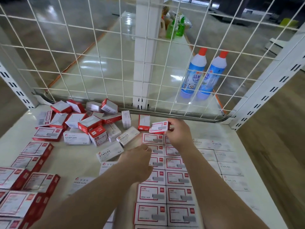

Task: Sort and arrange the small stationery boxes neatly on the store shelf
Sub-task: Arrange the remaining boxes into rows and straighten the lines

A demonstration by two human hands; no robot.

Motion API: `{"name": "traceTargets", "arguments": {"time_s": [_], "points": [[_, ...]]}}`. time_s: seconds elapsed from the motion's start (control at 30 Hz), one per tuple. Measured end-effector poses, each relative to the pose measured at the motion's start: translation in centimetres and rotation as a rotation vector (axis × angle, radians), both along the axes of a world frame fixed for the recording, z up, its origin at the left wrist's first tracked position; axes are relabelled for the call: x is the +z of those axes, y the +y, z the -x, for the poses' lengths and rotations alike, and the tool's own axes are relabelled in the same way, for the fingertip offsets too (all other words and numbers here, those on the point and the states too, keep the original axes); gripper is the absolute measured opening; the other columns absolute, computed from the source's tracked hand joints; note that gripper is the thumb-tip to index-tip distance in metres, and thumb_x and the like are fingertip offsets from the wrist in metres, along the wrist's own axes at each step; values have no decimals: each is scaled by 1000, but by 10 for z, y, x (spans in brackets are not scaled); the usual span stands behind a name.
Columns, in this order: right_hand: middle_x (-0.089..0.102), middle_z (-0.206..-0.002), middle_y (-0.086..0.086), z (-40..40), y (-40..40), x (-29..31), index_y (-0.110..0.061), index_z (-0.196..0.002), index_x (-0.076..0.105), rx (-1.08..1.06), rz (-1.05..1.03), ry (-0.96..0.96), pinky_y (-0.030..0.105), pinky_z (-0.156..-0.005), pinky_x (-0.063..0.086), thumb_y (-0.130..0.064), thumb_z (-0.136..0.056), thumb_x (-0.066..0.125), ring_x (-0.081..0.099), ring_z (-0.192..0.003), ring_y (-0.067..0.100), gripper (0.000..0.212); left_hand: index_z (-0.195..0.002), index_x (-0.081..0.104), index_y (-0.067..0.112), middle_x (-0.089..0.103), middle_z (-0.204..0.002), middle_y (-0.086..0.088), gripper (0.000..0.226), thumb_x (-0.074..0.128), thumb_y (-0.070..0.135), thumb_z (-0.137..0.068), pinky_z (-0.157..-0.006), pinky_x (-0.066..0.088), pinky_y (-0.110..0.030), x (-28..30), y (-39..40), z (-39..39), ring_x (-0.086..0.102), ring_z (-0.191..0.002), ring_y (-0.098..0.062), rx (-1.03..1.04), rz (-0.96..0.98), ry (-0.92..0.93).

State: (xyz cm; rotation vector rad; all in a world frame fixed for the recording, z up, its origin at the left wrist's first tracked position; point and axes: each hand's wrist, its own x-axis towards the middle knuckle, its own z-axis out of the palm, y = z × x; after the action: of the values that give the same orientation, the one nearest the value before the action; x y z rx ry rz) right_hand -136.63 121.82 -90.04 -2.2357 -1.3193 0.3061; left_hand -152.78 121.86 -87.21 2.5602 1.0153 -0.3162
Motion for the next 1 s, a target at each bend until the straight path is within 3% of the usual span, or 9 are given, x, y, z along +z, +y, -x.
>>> {"name": "traceTargets", "arguments": {"time_s": [0.17,0.37,0.53,0.67,0.77,0.87,1.0], "points": [[65,-100,5,3,9,2,-11,-98,64,77,65,-20,28,-77,44,-9,-86,55,57,-93,21,15,-142,32,18,34,-145,2,54,48,34,-93,-92,44,-31,0,0,-1,42,-126,-18,-5,-8,15],[64,-93,4,5,9,-1,-9,-89,59,96,125,2,28,-72,45,-9,-89,51,58,-88,20,8,-141,34,18,36,-143,1,53,48,34,-93,-90,44,-31,-1,0,-3,43,-124,-19,0,-31,31],[64,-107,3,1,8,-4,-14,-105,61,122,132,54,31,-82,45,-9,-87,52,57,-99,20,21,-141,34,18,36,-142,3,53,50,34,-93,-88,44,-29,-2,0,-4,43,-124,-17,11,-26,20],[67,-100,2,-2,6,-2,-13,-99,62,161,125,82,26,-74,43,-8,-87,53,60,-94,20,16,-140,35,18,37,-141,3,53,51,34,-92,-88,45,-29,-3,0,-4,45,-122,-17,10,-26,30],[66,-105,3,-2,3,2,-11,-107,62,183,116,78,24,-76,40,-8,-88,54,59,-97,19,21,-140,36,18,39,-140,2,53,51,33,-92,-88,45,-29,-3,0,-5,45,-121,-18,11,-26,34],[63,-112,4,-1,2,5,-9,-116,60,175,139,70,26,-84,41,-8,-90,53,57,-106,21,27,-140,36,18,39,-140,2,53,51,32,-92,-88,44,-29,-3,0,-5,45,-121,-17,18,-23,31],[62,-111,4,-1,3,4,-13,-117,60,183,158,59,30,-84,43,-12,-89,54,56,-104,22,28,-141,35,18,37,-141,2,53,52,31,-92,-90,43,-30,-3,0,-5,44,-122,-18,19,-24,29]]}}
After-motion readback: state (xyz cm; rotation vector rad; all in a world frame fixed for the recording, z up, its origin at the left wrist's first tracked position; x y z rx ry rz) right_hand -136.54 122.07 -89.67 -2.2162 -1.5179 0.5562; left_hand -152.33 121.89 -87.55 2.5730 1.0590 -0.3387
